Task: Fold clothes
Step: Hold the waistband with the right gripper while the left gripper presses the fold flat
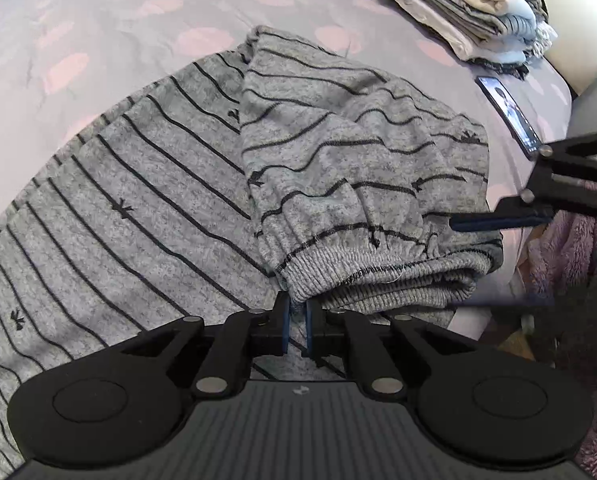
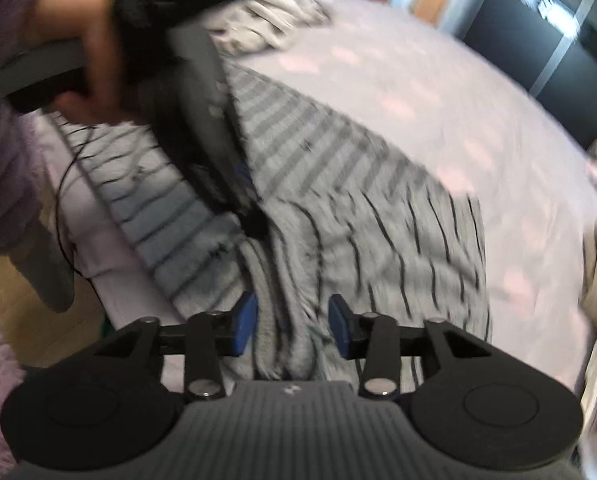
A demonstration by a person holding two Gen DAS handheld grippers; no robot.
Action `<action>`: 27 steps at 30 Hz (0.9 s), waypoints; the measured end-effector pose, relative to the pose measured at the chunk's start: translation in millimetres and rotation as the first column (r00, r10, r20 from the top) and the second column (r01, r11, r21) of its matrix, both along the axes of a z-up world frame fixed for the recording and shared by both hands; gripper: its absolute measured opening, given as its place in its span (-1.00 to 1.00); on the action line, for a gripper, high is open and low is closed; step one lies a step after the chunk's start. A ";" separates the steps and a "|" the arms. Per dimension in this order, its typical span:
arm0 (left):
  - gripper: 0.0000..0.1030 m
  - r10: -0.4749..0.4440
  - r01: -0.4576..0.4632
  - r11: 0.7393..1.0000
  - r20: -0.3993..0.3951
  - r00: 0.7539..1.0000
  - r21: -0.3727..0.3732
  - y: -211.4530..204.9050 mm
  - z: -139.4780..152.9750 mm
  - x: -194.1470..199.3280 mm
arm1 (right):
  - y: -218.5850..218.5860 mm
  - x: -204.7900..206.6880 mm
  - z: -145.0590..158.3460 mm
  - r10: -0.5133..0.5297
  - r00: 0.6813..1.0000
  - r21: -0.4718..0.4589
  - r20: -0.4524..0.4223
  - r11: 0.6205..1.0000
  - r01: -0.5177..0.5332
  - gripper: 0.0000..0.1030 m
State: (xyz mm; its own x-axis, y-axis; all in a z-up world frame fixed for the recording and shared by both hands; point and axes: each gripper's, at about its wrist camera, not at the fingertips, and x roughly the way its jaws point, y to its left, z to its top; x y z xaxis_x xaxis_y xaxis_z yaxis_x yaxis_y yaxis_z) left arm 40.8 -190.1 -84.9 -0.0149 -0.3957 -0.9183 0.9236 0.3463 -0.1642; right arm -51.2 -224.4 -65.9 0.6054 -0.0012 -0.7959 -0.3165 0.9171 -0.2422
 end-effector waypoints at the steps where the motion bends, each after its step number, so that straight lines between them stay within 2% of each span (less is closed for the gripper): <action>1: -0.88 0.010 -0.010 1.000 0.006 1.000 0.003 1.2 2.8 -0.9 | 1.7 0.9 -2.4 0.019 1.000 -0.021 0.000 1.000 -0.019 -0.08; 6: -0.66 0.040 -0.040 0.999 0.047 0.998 -0.004 9.6 19.5 -10.5 | 7.8 6.3 -16.3 0.058 0.998 -0.079 -0.015 0.995 -0.059 -0.08; 11: -0.65 0.096 -0.095 0.995 0.028 0.995 -0.021 15.8 25.9 -17.7 | 7.5 16.8 -30.3 0.058 0.998 -0.108 -0.028 0.992 -0.061 -0.10; 15: -0.65 0.098 -0.098 0.995 0.024 0.995 -0.013 15.7 24.7 -24.7 | 8.4 27.6 -47.1 0.063 0.997 -0.155 -0.038 0.986 -0.068 -0.12; 18: -0.65 0.106 -0.106 0.994 0.013 0.994 -0.008 17.5 21.5 -27.5 | 7.1 37.1 -67.6 0.057 0.997 -0.234 -0.052 0.970 -0.068 -0.15; 22: -0.65 0.124 -0.124 0.992 -0.001 0.992 -0.018 21.1 19.8 -29.6 | 17.5 30.8 -87.0 0.162 0.986 -0.370 -0.029 0.915 -0.161 -0.24; 24: -0.65 0.133 -0.133 0.990 -0.008 0.991 -0.035 23.0 20.7 -31.1 | 11.6 34.3 -82.5 0.142 0.989 -0.349 -0.029 0.926 -0.143 -0.34; 26: -0.64 0.152 -0.153 0.987 -0.017 0.988 -0.056 25.3 21.7 -32.4 | -0.9 39.7 -72.6 0.093 0.995 -0.296 -0.020 0.950 -0.095 -0.54; 27: -0.62 0.164 -0.166 0.984 -0.022 0.986 -0.070 26.8 22.2 -33.4 | -7.8 42.3 -66.9 0.067 0.998 -0.267 -0.014 0.961 -0.069 -0.54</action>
